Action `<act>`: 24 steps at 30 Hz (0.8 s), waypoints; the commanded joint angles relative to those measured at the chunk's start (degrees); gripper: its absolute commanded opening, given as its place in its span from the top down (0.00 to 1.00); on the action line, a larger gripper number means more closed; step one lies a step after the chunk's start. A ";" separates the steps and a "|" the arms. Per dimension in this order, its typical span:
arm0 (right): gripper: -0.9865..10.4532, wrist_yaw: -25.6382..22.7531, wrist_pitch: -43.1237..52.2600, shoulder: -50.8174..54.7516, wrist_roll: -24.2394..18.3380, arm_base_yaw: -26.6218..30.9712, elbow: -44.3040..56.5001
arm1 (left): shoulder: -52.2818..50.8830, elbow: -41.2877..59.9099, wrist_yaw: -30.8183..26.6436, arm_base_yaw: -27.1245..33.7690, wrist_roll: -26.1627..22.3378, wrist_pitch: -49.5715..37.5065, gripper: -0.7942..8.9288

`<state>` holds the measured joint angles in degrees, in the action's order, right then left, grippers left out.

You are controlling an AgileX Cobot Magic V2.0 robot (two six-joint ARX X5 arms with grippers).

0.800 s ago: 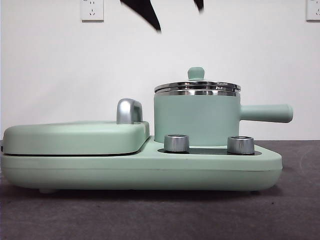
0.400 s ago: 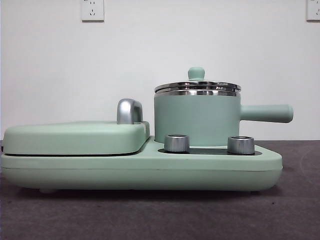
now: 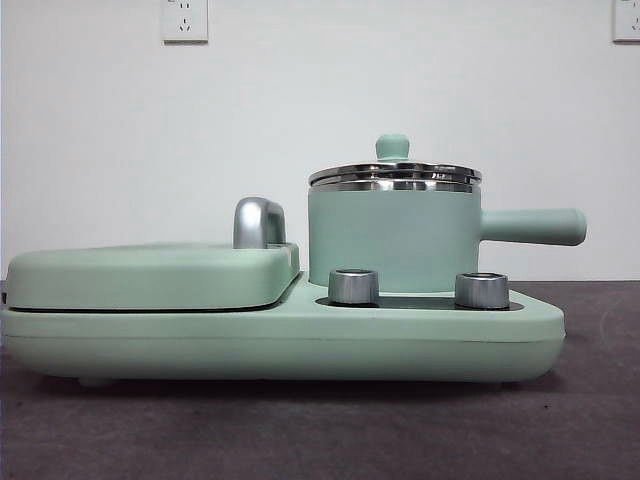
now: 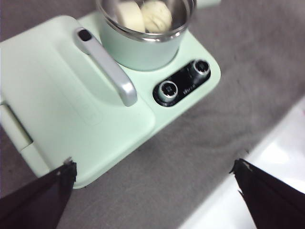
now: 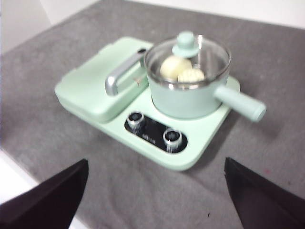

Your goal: Put the buns in a small steamer

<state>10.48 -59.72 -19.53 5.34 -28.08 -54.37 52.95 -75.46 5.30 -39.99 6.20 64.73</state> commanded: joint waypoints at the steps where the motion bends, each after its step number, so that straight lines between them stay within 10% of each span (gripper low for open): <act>1: 0.51 0.11 0.63 -0.13 -0.48 -0.28 0.63 | -6.73 6.47 -2.47 -0.24 3.80 -5.79 0.37; 7: 0.52 0.57 0.61 -0.13 -0.94 -0.28 1.90 | -18.03 16.57 -7.08 -0.15 9.40 -9.90 0.41; 10: 0.80 3.23 0.59 -0.13 -1.73 -0.28 1.90 | -20.70 18.03 -7.45 -0.15 10.80 -8.74 0.91; 11: 0.92 3.23 0.57 -0.13 -1.75 -0.28 1.90 | -21.18 18.05 -7.45 -0.15 11.13 -8.46 0.89; 24: 0.89 3.04 0.61 -0.13 -1.33 -0.28 1.86 | -22.38 17.99 -7.45 -0.15 11.04 -9.07 0.90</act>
<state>13.50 -59.70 -19.53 4.27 -28.08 -52.01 30.35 -56.90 -1.80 -39.88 16.80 56.62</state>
